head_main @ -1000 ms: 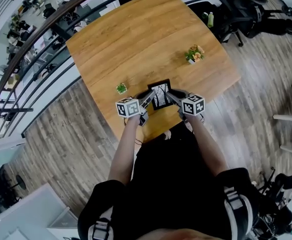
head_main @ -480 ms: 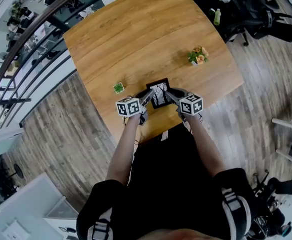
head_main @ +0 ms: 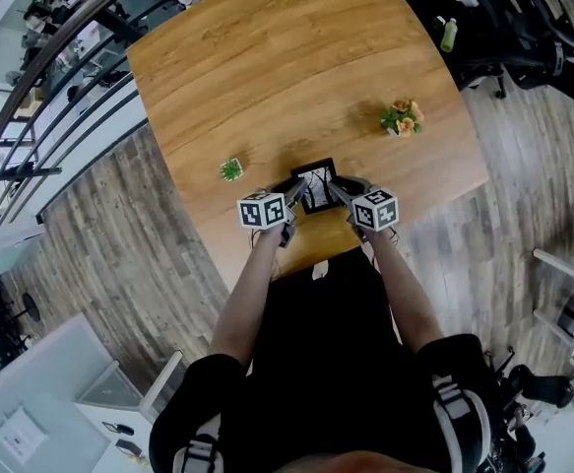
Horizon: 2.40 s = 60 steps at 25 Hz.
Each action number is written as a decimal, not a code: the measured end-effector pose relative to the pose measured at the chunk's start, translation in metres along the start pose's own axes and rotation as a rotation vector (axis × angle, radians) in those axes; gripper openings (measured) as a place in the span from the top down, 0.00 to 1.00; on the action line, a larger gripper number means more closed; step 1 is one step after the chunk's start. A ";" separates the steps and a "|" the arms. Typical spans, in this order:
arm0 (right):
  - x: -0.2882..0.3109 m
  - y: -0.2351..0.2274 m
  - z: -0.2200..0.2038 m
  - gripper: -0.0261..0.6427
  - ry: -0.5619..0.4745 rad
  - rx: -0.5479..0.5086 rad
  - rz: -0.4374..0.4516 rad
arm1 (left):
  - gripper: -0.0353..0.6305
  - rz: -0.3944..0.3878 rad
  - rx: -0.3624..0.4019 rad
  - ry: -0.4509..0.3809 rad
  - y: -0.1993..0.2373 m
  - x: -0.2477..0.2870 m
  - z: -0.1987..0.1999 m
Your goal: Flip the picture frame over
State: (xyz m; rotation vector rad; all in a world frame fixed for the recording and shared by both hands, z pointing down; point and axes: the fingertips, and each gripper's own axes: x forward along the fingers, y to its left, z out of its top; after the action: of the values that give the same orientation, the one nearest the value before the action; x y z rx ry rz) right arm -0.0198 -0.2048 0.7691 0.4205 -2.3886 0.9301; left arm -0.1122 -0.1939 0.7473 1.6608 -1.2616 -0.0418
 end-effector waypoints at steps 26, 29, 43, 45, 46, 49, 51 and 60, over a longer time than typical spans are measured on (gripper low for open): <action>0.031 -0.044 -0.009 0.78 0.173 -0.217 0.019 | 0.77 0.188 -0.077 -0.026 0.039 0.042 -0.014; 0.033 -0.044 -0.008 0.77 0.187 -0.276 0.005 | 0.76 0.222 -0.041 -0.010 0.042 0.044 -0.015; 0.037 -0.039 -0.004 0.75 0.216 -0.521 -0.034 | 0.73 0.380 0.021 -0.008 0.046 0.042 -0.018; 0.037 -0.040 -0.006 0.75 0.220 -0.534 -0.054 | 0.73 0.416 0.065 -0.003 0.046 0.041 -0.016; 0.038 -0.041 -0.007 0.75 0.224 -0.536 -0.066 | 0.72 0.435 0.094 0.001 0.045 0.041 -0.015; 0.039 -0.043 -0.008 0.75 0.239 -0.534 -0.092 | 0.72 0.471 0.132 0.002 0.045 0.042 -0.016; 0.039 -0.043 -0.009 0.75 0.250 -0.548 -0.100 | 0.72 0.477 0.140 0.007 0.047 0.044 -0.019; 0.039 -0.047 -0.008 0.70 0.262 -0.516 -0.068 | 0.69 0.445 0.169 -0.024 0.042 0.039 -0.019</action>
State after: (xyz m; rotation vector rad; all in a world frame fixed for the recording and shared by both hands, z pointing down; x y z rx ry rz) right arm -0.0263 -0.2365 0.8214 0.1663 -2.2436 0.2907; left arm -0.1139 -0.2076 0.8061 1.4852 -1.6640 0.3233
